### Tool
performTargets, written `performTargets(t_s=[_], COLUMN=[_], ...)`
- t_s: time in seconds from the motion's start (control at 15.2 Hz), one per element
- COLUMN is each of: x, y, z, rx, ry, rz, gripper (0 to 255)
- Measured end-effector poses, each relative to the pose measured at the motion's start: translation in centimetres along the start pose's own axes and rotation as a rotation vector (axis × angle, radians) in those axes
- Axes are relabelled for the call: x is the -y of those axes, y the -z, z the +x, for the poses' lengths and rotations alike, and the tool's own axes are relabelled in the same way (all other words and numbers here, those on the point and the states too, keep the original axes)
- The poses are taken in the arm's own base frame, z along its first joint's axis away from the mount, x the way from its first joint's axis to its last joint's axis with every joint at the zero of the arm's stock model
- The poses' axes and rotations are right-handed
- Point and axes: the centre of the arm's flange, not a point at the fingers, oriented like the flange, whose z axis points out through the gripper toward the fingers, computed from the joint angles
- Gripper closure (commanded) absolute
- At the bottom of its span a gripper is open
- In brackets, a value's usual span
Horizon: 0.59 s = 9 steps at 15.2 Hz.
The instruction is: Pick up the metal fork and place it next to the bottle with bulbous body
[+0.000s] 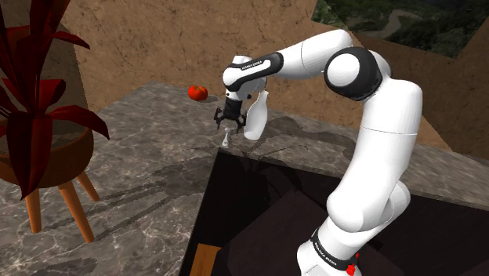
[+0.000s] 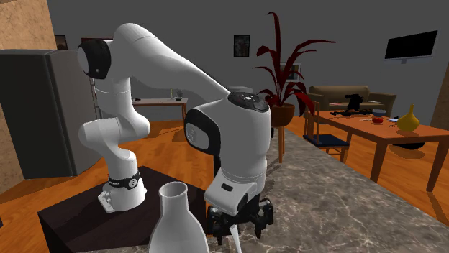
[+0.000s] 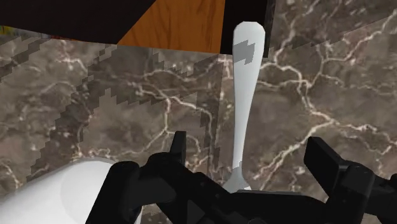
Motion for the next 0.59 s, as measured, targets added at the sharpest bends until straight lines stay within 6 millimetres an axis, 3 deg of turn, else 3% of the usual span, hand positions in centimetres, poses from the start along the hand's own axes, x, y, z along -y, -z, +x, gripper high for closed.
performTargets(t_s=[0.2,0.59], x=[0.0,0.1], y=[2.8,3.4], z=[-0.1,0.0], rx=[-0.001,0.0], ry=[0.0,0.0], rz=[0.0,0.0], gripper=[0,0])
